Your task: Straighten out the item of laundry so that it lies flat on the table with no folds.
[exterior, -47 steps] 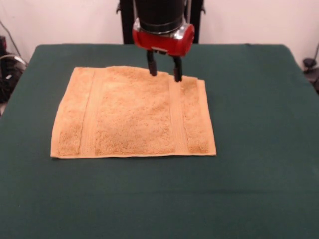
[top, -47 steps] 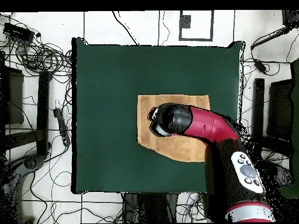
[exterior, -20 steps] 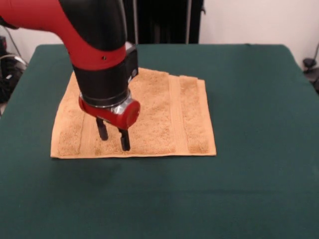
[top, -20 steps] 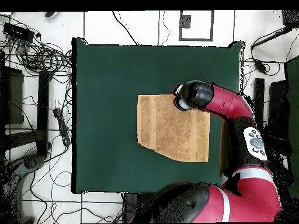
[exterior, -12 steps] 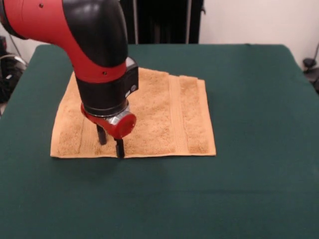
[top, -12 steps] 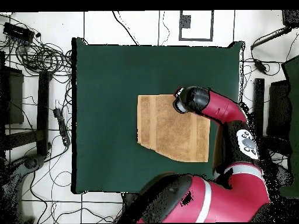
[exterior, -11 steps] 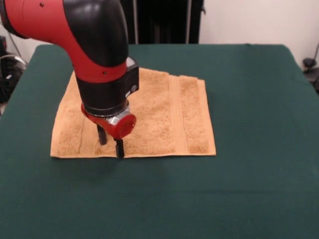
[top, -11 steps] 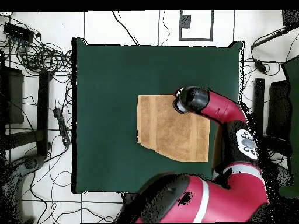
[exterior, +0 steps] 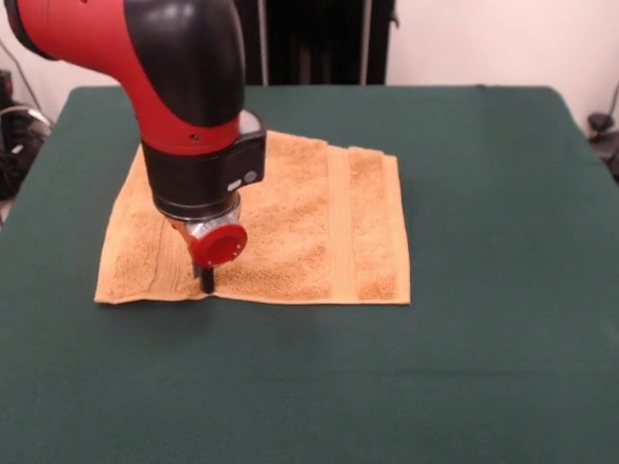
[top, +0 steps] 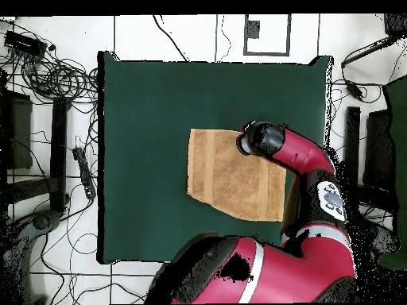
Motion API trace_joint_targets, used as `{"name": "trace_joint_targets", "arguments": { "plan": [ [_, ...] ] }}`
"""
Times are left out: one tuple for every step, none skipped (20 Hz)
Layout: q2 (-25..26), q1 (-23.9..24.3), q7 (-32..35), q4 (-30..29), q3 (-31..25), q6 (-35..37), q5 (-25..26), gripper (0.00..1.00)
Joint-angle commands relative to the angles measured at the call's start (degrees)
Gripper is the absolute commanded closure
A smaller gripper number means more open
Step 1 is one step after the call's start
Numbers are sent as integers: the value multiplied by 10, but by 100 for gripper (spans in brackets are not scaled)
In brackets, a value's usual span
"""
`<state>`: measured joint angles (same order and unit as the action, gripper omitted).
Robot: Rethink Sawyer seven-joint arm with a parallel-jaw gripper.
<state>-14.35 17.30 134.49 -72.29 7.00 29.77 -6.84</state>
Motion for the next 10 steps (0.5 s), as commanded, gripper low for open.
{"name": "trace_joint_targets", "arguments": {
  "plan": [
    [61,-32,125,-83,0,-52,-9,100],
    [60,-36,122,-77,5,-39,-10,100],
    [57,-33,111,-76,1,-32,-9,100],
    [57,-34,106,-71,1,-23,-10,100],
    [57,-33,103,-70,0,-18,-11,100],
    [57,-33,101,-70,-2,-15,-12,100],
    [57,-31,97,-67,-5,-15,-12,100],
    [58,-28,90,-63,-9,-21,-10,100],
    [60,-25,82,-55,-12,-26,-6,100],
    [61,-19,71,-48,-20,-32,-4,100]
  ]
}}
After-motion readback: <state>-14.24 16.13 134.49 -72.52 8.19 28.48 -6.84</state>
